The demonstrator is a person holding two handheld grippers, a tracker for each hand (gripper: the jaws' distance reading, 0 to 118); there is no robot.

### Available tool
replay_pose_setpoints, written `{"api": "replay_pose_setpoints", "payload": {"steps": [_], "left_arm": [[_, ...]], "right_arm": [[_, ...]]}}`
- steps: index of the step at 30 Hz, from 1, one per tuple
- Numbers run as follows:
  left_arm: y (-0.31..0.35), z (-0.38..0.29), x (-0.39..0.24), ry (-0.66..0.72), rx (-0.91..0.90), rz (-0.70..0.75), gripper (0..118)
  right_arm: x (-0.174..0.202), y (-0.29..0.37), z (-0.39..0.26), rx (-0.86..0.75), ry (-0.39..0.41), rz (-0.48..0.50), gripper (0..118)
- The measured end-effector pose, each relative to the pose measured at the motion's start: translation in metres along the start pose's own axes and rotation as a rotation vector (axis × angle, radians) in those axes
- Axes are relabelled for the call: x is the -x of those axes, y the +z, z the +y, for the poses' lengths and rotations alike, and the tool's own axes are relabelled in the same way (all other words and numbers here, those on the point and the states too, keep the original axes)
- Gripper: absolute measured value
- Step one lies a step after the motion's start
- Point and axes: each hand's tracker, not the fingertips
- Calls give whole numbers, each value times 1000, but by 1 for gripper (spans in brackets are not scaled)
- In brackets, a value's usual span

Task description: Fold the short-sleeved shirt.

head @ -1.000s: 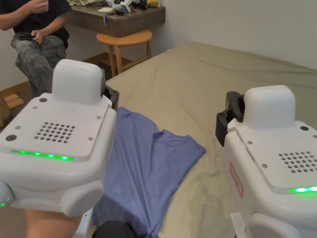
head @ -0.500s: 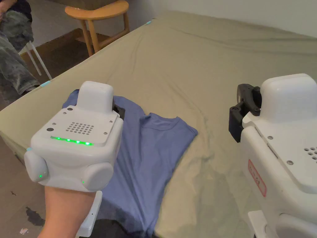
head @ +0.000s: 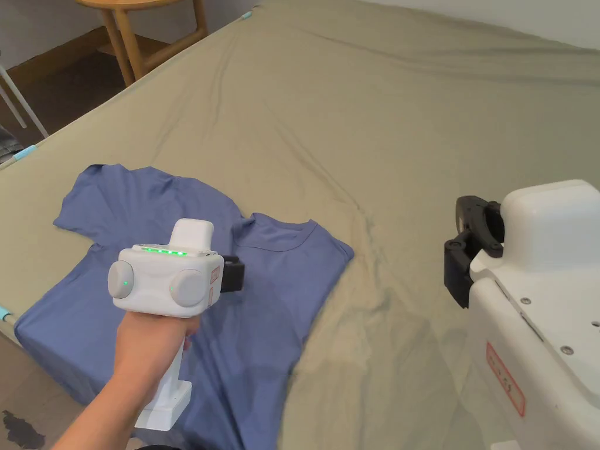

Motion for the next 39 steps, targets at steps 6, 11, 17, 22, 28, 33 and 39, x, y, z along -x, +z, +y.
{"api": "replay_pose_setpoints", "payload": {"steps": [6,11,17,22,28,33,39], "left_arm": [[-28,-2,-6,-16,51,77,116],[-46,-7,1,91,83,41,117],[-26,-9,-13,5,45,6,94],[-32,-12,-14,-33,23,39,0],[-7,-15,6,45,-53,-7,0],[55,-8,7,119,-248,-30,0],[149,8,15,111,-466,-90,0]], "right_arm": [[-11,-11,-8,27,-12,-7,1],[-13,-12,-12,37,0,-25,1],[-17,-11,-16,35,-57,19,1],[-14,-6,-16,45,-56,13,1],[-14,12,-12,29,-42,0,1],[-20,28,-5,9,-37,-28,1],[-27,60,4,-37,-49,-54,1]]}}
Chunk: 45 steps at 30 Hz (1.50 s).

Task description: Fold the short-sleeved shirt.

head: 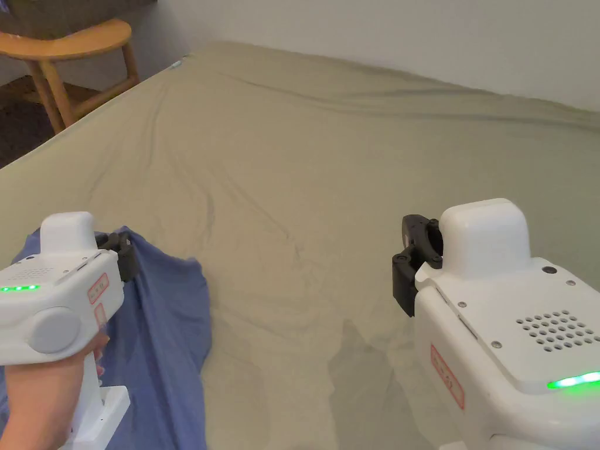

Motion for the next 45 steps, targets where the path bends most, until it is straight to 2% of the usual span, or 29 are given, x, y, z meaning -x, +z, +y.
{"api": "replay_pose_setpoints", "payload": {"steps": [1,4,6,13,21,28,31,34,39,45], "left_arm": [[15,12,-4,-9,-47,-26,0],[62,44,-14,-71,-148,13,0],[89,64,-21,-47,-227,-30,0],[189,134,-68,-196,-499,-71,0],[241,212,-134,-333,-716,-202,0],[237,262,-208,-449,-790,-372,0],[227,275,-241,-406,-765,-489,0],[209,276,-281,-438,-752,-541,0],[150,252,-363,-603,-660,-573,0],[39,174,-451,-659,-383,-674,0]], "right_arm": [[-2,6,2,-11,-2,-5,1],[-7,26,8,-47,-14,-21,1],[-12,40,11,-72,-25,-29,1],[-33,80,20,-141,-53,-87,1],[-67,117,18,-184,-106,-182,1],[-110,152,8,-194,-125,-314,1],[-131,165,3,-186,-136,-374,1],[-151,178,-4,-177,-139,-440,1],[-180,189,-21,-138,-127,-531,1],[-212,178,-54,-65,-164,-585,1]]}}
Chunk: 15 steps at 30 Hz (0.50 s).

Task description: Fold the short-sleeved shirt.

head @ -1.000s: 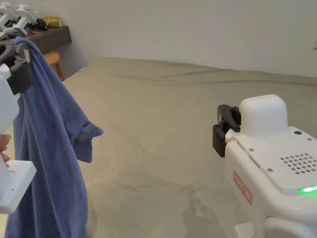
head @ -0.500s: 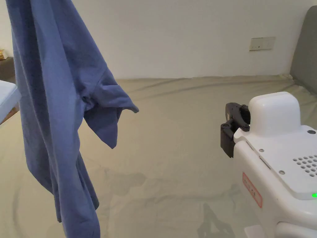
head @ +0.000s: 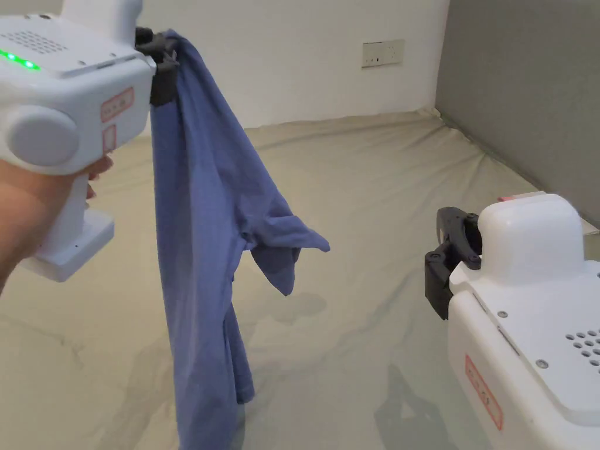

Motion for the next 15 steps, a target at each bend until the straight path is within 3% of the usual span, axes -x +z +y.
{"api": "replay_pose_setpoints", "payload": {"steps": [5,9,14,15], "left_arm": [[-81,-104,-86,22,277,-148,0],[-128,-217,-144,70,640,-221,0],[-129,-314,-177,106,873,-182,1],[-125,-323,-177,120,871,-175,6]], "right_arm": [[-10,-34,-31,102,7,-9,1],[-15,-56,-49,145,22,-12,1],[-23,-74,-65,198,9,-13,1],[-23,-76,-68,210,9,-14,1]]}}
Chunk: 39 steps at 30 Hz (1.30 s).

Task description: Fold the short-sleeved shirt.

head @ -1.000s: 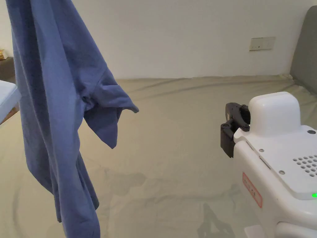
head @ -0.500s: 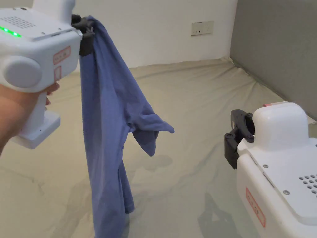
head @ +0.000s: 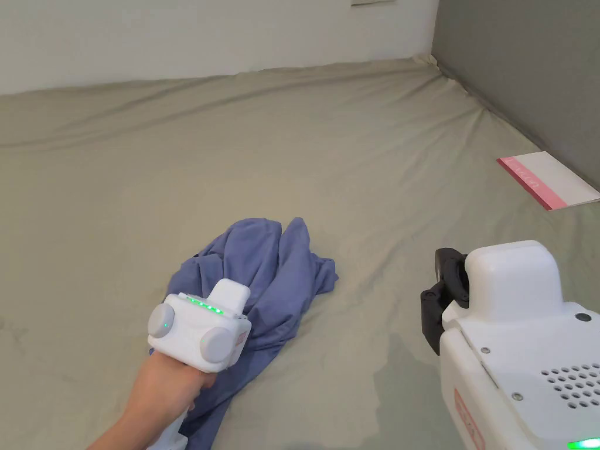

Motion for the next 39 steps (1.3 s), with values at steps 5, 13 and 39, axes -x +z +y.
{"api": "replay_pose_setpoints", "payload": {"steps": [5,13,39], "left_arm": [[29,-2,22,120,-94,-38,71],[200,-12,69,234,-499,28,113],[420,-101,23,297,-869,369,0]], "right_arm": [[8,-3,-2,25,33,4,1],[29,24,33,-70,48,50,1],[110,109,79,-283,109,173,1]]}}
